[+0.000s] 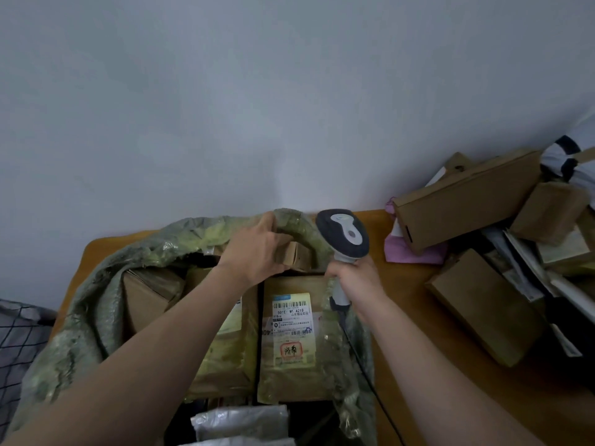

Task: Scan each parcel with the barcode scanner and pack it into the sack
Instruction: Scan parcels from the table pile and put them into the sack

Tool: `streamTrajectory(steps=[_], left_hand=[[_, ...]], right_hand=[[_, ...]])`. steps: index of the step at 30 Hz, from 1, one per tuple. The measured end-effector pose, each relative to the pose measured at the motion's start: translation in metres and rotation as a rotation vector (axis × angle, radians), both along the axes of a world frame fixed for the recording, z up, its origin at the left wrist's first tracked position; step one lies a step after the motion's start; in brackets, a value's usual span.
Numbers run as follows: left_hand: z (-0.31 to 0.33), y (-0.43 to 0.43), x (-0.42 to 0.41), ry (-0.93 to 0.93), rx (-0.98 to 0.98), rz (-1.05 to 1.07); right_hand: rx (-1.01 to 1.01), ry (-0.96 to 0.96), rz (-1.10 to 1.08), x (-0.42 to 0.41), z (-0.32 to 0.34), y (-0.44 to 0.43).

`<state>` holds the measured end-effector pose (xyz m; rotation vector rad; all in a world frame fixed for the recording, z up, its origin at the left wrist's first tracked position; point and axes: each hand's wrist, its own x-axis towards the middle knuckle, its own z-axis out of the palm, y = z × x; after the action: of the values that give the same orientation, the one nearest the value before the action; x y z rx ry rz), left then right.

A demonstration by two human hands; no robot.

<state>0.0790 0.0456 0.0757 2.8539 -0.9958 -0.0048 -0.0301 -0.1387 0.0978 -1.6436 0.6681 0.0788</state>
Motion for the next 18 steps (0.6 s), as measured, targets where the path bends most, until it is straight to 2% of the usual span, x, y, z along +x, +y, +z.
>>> streamTrajectory(steps=[2, 7, 11, 13, 18], left_hand=[[-0.005, -0.005, -0.006, 0.072, 0.071, 0.015], [-0.016, -0.018, -0.015, 0.106, 0.146, 0.086], [-0.028, -0.025, -0.030, 0.433, 0.136, 0.085], [-0.026, -0.024, -0.039, 0.528, 0.080, 0.073], [-0.006, -0.028, -0.060, 0.473, -0.065, 0.154]], right_hand=[[-0.007, -0.037, -0.040, -0.004, 0.002, -0.003], [0.005, -0.123, -0.101, -0.016, 0.005, -0.006], [-0.012, -0.067, 0.002, -0.026, 0.003, -0.006], [-0.023, -0.041, 0.030, -0.031, 0.002, -0.008], [0.027, -0.072, -0.040, -0.052, 0.008, -0.015]])
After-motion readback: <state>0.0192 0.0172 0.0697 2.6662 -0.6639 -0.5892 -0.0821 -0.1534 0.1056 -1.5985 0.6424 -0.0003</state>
